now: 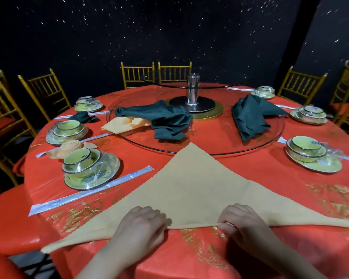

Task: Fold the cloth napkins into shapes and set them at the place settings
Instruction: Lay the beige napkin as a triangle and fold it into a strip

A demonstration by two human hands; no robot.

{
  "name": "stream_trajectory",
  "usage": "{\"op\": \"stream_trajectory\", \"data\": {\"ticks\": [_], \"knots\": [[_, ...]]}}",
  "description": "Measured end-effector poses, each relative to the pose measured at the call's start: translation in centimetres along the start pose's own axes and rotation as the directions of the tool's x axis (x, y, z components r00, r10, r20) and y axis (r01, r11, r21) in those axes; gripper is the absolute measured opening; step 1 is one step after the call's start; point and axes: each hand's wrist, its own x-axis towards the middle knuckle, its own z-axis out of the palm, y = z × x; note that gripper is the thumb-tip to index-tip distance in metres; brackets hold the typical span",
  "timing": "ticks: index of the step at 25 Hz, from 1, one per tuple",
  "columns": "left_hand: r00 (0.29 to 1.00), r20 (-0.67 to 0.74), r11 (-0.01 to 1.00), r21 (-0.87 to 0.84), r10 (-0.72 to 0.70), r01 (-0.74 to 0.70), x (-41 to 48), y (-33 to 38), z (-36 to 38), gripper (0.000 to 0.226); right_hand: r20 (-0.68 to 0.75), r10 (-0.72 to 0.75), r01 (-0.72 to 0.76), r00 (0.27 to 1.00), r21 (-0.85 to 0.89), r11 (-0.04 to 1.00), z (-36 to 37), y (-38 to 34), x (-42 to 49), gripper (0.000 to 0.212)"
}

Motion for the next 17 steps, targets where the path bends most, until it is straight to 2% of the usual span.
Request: {"op": "stream_trajectory", "data": {"ticks": [2,3,5,7,10,13,15,17], "knots": [[0.993,0.081,0.993,-0.067,-0.088,0.094,-0.1,0.1,-0.3,0.019,-0.036,0.039,-0.037,0.999,0.052,0.998,0.6,0.2,-0.4,0.031],[0.983,0.101,0.983,-0.091,-0.152,0.161,0.2,-0.1,-0.4,0.028,-0.061,0.073,-0.070,0.995,0.059,0.996,0.8,0.4,-0.3,0.029],[0.965,0.122,0.969,-0.047,-0.234,0.241,0.6,-0.7,0.1,0.041,-0.099,0.166,-0.163,0.981,0.033,0.986,0.9,0.7,0.5,0.021],[0.969,0.116,0.975,0.067,-0.216,0.210,1.2,-0.9,0.6,0.032,-0.114,0.205,-0.211,0.972,-0.049,0.976,0.6,0.8,1.0,0.020],[0.972,0.077,0.969,0.134,-0.221,0.209,2.0,-1.0,0.5,0.023,-0.103,0.252,-0.261,0.962,-0.082,0.962,0.3,1.4,1.3,0.025],[0.985,-0.028,0.985,0.024,-0.171,0.172,2.7,0.9,0.7,0.012,-0.107,0.291,-0.298,0.951,-0.059,0.953,0.9,2.0,1.4,0.029],[0.995,-0.015,0.989,-0.118,-0.094,0.092,3.1,4.2,1.8,0.026,-0.049,0.341,-0.343,0.939,-0.046,0.938,0.7,2.0,1.7,0.033],[0.998,0.056,0.992,-0.119,-0.029,0.036,3.3,7.7,3.7,0.041,0.073,0.393,-0.391,0.916,-0.048,0.919,0.3,1.7,1.8,0.041]]}}
